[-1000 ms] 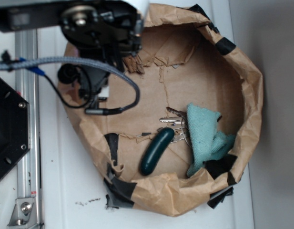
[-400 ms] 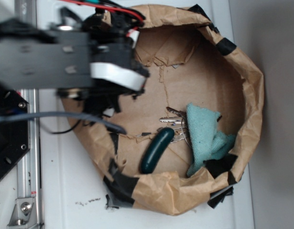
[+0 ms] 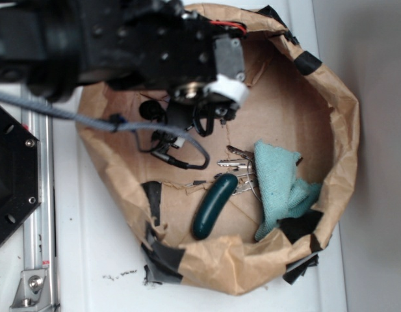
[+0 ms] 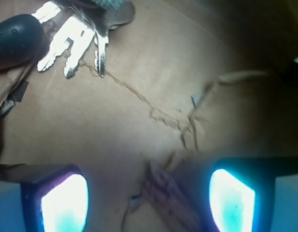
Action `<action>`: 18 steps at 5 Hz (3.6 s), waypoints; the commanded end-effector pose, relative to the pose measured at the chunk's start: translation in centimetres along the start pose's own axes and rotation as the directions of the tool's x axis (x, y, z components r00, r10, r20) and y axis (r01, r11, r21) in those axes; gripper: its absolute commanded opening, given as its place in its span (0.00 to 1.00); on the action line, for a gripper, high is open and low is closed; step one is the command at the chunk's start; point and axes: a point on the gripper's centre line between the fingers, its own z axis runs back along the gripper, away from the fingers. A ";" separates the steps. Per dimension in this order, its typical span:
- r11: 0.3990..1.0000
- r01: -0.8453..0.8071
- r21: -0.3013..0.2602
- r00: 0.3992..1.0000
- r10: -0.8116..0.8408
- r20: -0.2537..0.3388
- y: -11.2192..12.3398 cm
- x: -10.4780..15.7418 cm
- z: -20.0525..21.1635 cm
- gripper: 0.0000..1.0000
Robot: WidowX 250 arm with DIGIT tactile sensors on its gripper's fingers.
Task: Grab the wood chip.
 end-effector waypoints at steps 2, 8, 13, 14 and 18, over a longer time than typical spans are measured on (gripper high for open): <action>1.000 -0.002 0.021 0.998 0.001 0.064 1.5 -0.7 1.8 1.00; 0.996 -0.057 0.063 0.998 0.057 -0.013 2.2 0.6 -4.3 0.00; 0.990 -0.132 0.059 0.991 0.131 0.018 2.2 -0.1 -2.9 0.00; 0.976 -0.200 0.088 0.976 0.190 0.108 1.3 1.5 1.3 0.00; 0.821 -0.553 -0.141 0.790 0.571 0.223 1.0 5.3 8.5 0.00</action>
